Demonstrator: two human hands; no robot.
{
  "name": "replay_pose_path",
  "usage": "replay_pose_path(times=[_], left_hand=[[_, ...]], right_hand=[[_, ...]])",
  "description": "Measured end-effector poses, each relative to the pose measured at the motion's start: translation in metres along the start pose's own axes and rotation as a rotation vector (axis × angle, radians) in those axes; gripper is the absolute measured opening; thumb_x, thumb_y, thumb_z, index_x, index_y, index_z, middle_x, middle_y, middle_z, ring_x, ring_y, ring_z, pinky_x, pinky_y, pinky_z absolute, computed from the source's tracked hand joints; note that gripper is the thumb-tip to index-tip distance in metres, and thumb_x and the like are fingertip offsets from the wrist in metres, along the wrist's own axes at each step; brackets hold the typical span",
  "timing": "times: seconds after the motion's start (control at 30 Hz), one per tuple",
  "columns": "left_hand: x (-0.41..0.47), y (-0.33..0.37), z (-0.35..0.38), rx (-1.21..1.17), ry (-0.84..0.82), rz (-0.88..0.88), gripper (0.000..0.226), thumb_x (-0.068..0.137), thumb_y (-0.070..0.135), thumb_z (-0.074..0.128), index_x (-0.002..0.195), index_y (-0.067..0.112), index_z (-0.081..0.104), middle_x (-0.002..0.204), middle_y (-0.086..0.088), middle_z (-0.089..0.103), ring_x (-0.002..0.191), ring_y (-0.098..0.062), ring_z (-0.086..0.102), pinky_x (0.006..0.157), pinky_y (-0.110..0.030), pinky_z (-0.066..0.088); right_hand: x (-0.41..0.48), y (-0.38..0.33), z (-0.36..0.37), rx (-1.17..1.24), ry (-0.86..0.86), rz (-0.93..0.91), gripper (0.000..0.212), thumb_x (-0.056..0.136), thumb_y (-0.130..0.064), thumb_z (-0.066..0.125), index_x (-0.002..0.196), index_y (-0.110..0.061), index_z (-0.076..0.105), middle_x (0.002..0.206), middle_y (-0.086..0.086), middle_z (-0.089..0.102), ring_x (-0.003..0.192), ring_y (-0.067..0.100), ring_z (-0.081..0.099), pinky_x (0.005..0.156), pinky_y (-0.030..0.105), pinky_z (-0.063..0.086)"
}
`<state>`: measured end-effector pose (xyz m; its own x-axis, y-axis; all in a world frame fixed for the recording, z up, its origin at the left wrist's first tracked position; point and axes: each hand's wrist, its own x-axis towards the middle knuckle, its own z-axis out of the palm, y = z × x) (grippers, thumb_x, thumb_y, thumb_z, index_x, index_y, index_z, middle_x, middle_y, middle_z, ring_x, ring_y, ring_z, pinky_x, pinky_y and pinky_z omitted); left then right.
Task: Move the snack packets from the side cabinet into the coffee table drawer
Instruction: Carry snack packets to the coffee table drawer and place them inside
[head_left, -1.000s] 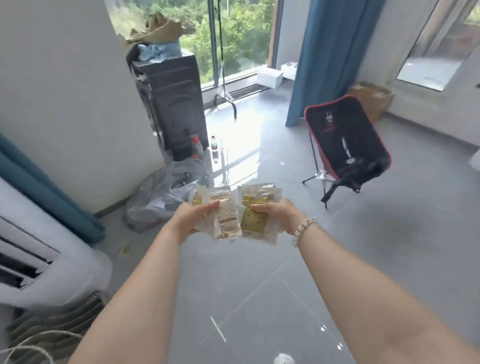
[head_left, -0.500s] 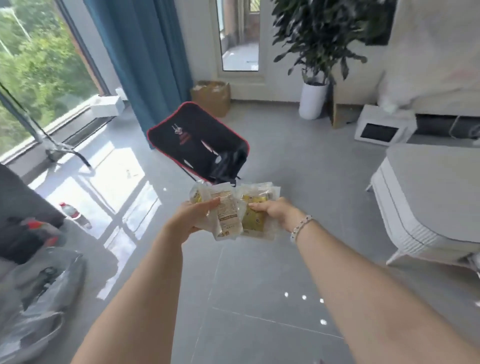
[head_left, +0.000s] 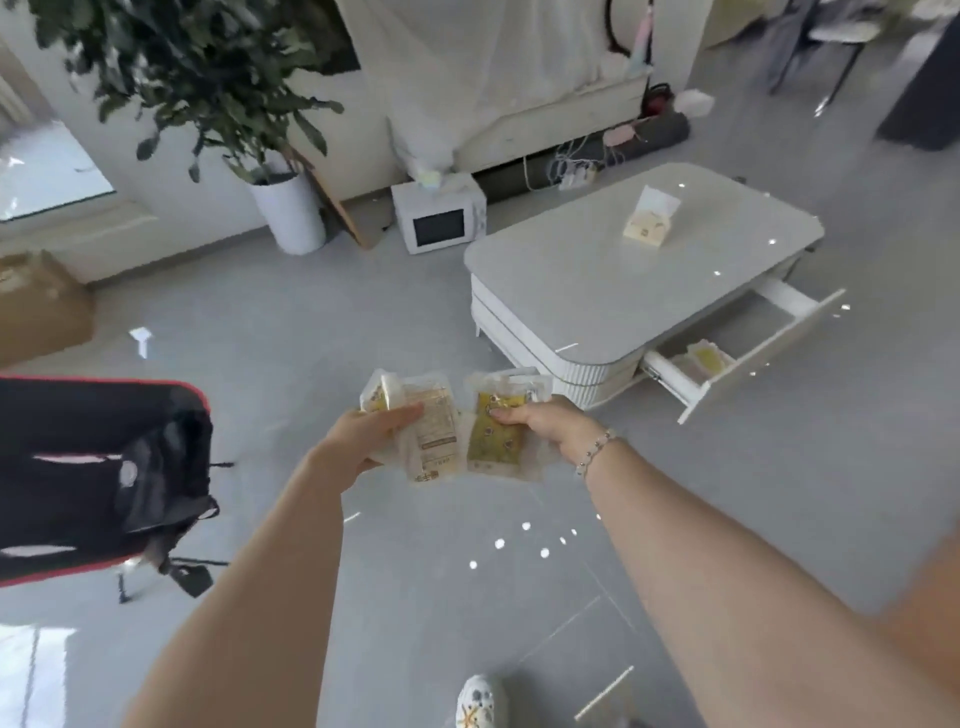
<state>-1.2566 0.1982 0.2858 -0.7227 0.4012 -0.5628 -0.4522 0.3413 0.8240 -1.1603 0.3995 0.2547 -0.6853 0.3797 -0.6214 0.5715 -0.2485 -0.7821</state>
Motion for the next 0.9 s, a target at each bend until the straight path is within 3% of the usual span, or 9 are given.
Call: replay_pose_path(times=[0.13, 0.23, 0.3, 0.5, 0.57, 0.63, 0.7, 0.8, 0.9], left_hand=[[0.059, 0.038, 0.048, 0.107, -0.108, 0.013, 0.023, 0.082, 0.022, 0.072, 0.100, 0.011, 0.062, 0.088, -0.002, 0.068, 0.079, -0.016, 0.064, 0.070, -0.025, 0.051], [0.095, 0.064, 0.097, 0.168, -0.229, 0.034, 0.011, 0.084, 0.021, 0.069, 0.090, 0.016, 0.062, 0.079, 0.002, 0.070, 0.078, -0.014, 0.064, 0.072, -0.024, 0.051], [0.113, 0.078, 0.136, 0.205, -0.336, 0.044, 0.011, 0.085, 0.021, 0.068, 0.093, 0.016, 0.062, 0.081, 0.003, 0.071, 0.077, -0.012, 0.066, 0.069, -0.024, 0.051], [0.147, 0.086, 0.252, 0.315, -0.522, -0.021, 0.019, 0.082, 0.022, 0.072, 0.094, 0.011, 0.063, 0.093, -0.003, 0.069, 0.083, -0.016, 0.065, 0.074, -0.024, 0.051], [0.158, 0.087, 0.288, 0.329, -0.597, -0.044, 0.017, 0.082, 0.020, 0.071, 0.095, 0.011, 0.064, 0.096, -0.004, 0.069, 0.085, -0.017, 0.066, 0.076, -0.024, 0.051], [0.169, 0.092, 0.322, 0.344, -0.654, -0.060, 0.018, 0.083, 0.019, 0.071, 0.097, 0.011, 0.064, 0.098, -0.005, 0.070, 0.086, -0.017, 0.067, 0.077, -0.025, 0.052], [0.181, 0.098, 0.353, 0.355, -0.672, -0.070, 0.027, 0.081, 0.020, 0.072, 0.103, 0.008, 0.065, 0.102, -0.007, 0.070, 0.089, -0.020, 0.067, 0.085, -0.029, 0.052], [0.202, 0.112, 0.398, 0.374, -0.649, -0.083, 0.033, 0.080, 0.022, 0.073, 0.107, 0.005, 0.064, 0.105, -0.010, 0.069, 0.094, -0.024, 0.066, 0.097, -0.035, 0.048], [0.218, 0.133, 0.446, 0.387, -0.652, -0.088, 0.024, 0.081, 0.021, 0.072, 0.098, 0.006, 0.064, 0.101, -0.009, 0.070, 0.091, -0.022, 0.067, 0.088, -0.031, 0.052]], right_hand=[[0.022, -0.010, -0.051, 0.159, 0.090, 0.019, 0.071, 0.045, -0.032, 0.091, 0.108, -0.008, 0.068, 0.107, 0.005, 0.071, 0.099, 0.020, 0.066, 0.095, 0.037, 0.051], [0.017, -0.010, -0.093, 0.280, 0.156, 0.038, 0.028, 0.074, -0.017, 0.080, 0.098, -0.008, 0.068, 0.098, 0.004, 0.071, 0.089, 0.017, 0.068, 0.083, 0.029, 0.054], [0.016, -0.004, -0.125, 0.349, 0.239, 0.041, 0.020, 0.075, -0.018, 0.078, 0.089, -0.011, 0.066, 0.098, 0.004, 0.071, 0.094, 0.018, 0.067, 0.090, 0.031, 0.052], [0.018, 0.013, -0.217, 0.366, 0.473, 0.086, 0.071, 0.052, -0.039, 0.088, 0.113, -0.011, 0.063, 0.108, 0.002, 0.069, 0.106, 0.021, 0.064, 0.088, 0.032, 0.051], [0.021, 0.016, -0.247, 0.369, 0.509, 0.110, 0.063, 0.056, -0.040, 0.087, 0.109, -0.014, 0.064, 0.107, 0.001, 0.069, 0.103, 0.021, 0.064, 0.094, 0.036, 0.050], [0.028, 0.018, -0.277, 0.373, 0.536, 0.134, 0.050, 0.066, -0.037, 0.083, 0.105, -0.014, 0.062, 0.104, 0.000, 0.068, 0.100, 0.021, 0.063, 0.088, 0.032, 0.051], [0.039, 0.017, -0.307, 0.367, 0.554, 0.145, 0.051, 0.069, -0.036, 0.082, 0.110, -0.013, 0.061, 0.105, 0.001, 0.067, 0.101, 0.021, 0.063, 0.083, 0.029, 0.050], [0.058, 0.006, -0.355, 0.349, 0.548, 0.150, 0.053, 0.069, -0.034, 0.082, 0.114, -0.013, 0.062, 0.112, 0.002, 0.068, 0.106, 0.021, 0.063, 0.092, 0.032, 0.049], [0.072, -0.008, -0.404, 0.382, 0.553, 0.137, 0.049, 0.070, -0.030, 0.082, 0.112, -0.012, 0.063, 0.110, 0.001, 0.068, 0.104, 0.020, 0.063, 0.088, 0.029, 0.049]])
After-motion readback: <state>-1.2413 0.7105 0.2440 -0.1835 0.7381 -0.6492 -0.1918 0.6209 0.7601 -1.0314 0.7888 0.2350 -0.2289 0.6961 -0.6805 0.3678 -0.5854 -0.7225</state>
